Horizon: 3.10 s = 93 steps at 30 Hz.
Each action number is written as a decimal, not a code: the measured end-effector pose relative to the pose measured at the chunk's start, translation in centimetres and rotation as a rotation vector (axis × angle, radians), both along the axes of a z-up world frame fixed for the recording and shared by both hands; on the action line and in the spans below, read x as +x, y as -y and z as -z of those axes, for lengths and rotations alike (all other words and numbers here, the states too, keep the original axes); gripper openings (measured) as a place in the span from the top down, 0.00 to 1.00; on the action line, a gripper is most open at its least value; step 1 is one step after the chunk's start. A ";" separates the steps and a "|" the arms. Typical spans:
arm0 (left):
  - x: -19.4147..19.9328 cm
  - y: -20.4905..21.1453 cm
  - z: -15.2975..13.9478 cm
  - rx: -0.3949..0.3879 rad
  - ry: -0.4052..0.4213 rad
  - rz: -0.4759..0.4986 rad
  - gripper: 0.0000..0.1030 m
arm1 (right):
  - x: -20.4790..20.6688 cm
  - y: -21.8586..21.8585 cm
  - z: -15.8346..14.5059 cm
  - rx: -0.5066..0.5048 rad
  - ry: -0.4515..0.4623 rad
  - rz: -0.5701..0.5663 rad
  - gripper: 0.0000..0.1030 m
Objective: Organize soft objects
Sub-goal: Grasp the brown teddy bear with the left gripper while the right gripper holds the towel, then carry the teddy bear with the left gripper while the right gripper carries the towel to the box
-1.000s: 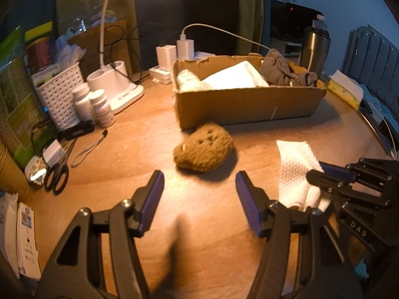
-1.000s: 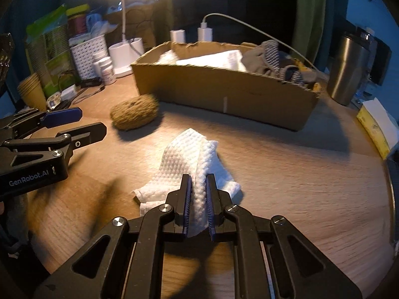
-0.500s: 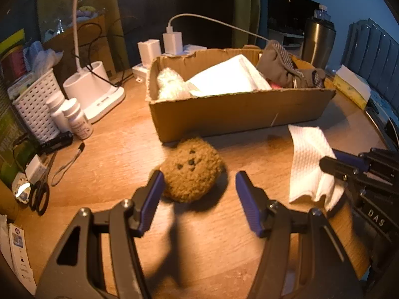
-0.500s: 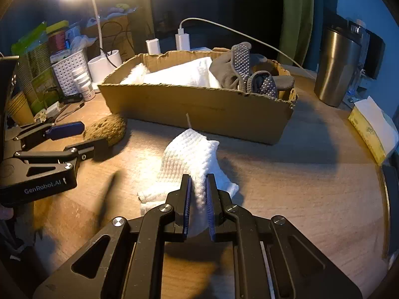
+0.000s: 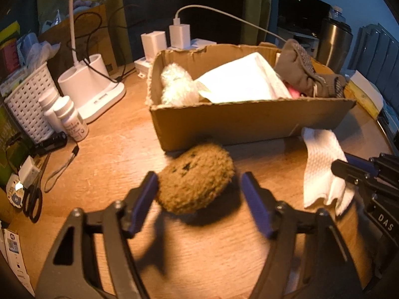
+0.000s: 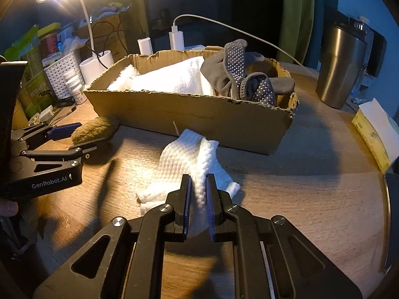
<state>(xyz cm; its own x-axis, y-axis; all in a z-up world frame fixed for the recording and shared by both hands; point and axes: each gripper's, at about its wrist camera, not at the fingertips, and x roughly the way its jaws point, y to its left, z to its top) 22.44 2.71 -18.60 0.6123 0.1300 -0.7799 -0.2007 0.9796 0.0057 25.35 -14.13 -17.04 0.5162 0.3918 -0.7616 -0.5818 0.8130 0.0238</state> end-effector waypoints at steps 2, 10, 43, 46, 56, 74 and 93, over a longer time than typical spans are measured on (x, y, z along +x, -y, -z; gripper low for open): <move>0.3 -0.3 0.2 -0.010 -0.007 -0.008 0.29 | 0.1 -0.1 0.0 -0.001 -0.001 -0.002 0.87; 1.1 -0.9 0.7 -0.005 -0.025 -0.026 0.27 | 0.6 -0.4 0.1 0.002 -0.008 -0.005 0.87; -3.5 2.2 -3.6 -0.033 0.140 0.103 0.62 | -4.3 -0.2 -4.9 0.017 0.136 -0.019 0.88; -4.1 2.6 -4.5 -0.032 0.165 0.110 0.62 | -5.0 0.1 -5.8 0.022 0.158 -0.017 0.88; -5.5 3.5 -7.7 -0.015 0.243 0.134 0.62 | -6.3 0.6 -7.9 0.042 0.217 -0.013 0.88; -4.7 3.4 -11.5 -0.011 0.341 0.146 0.62 | -4.6 0.6 -11.4 0.079 0.308 -0.005 0.88; -2.2 0.9 -12.4 -0.065 0.431 0.065 0.62 | -1.4 -1.1 -12.7 0.138 0.355 -0.011 0.87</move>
